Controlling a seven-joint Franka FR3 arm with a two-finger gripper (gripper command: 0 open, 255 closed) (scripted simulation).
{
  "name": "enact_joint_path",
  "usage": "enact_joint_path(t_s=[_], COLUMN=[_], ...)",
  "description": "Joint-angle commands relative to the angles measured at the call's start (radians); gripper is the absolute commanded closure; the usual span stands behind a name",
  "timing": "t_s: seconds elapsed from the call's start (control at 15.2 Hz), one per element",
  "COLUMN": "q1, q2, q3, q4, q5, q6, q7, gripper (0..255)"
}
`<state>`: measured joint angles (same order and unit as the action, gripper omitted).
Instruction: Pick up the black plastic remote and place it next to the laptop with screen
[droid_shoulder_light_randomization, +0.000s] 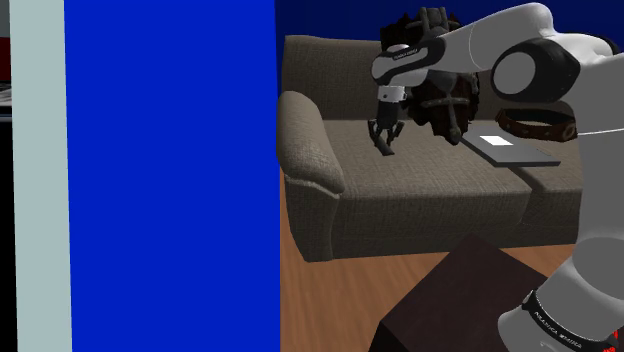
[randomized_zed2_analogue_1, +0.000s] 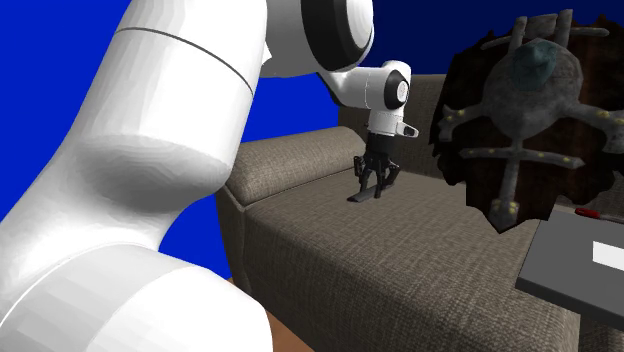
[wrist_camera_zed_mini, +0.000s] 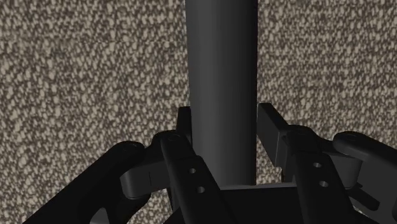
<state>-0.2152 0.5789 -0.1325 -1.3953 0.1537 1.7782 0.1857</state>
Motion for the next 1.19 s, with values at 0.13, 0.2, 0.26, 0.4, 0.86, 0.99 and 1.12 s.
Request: enact_joint_path(t_s=[0.13,0.2,0.26,0.4,0.86,0.99,1.12], q1=[-0.001,-0.001,-0.002,-0.002,-0.006,-0.007,-0.008], q2=[0.007,0.004,0.001,-0.004,-0.014,-0.014,-0.014], q3=[0.002,0.002,0.002,0.001,0.000,0.000,0.000], q4=[0.040,0.049,0.058,0.077,0.154,0.181,0.200], q5=[0.000,0.000,-0.001,-0.002,-0.004,-0.005,-0.005], q6=[-0.047,-0.058,-0.070,-0.094,-0.181,-0.208,-0.227], q7=[0.003,0.005,0.006,0.008,0.017,0.019,0.021], gripper=[255,255,255,255,255,255,255])
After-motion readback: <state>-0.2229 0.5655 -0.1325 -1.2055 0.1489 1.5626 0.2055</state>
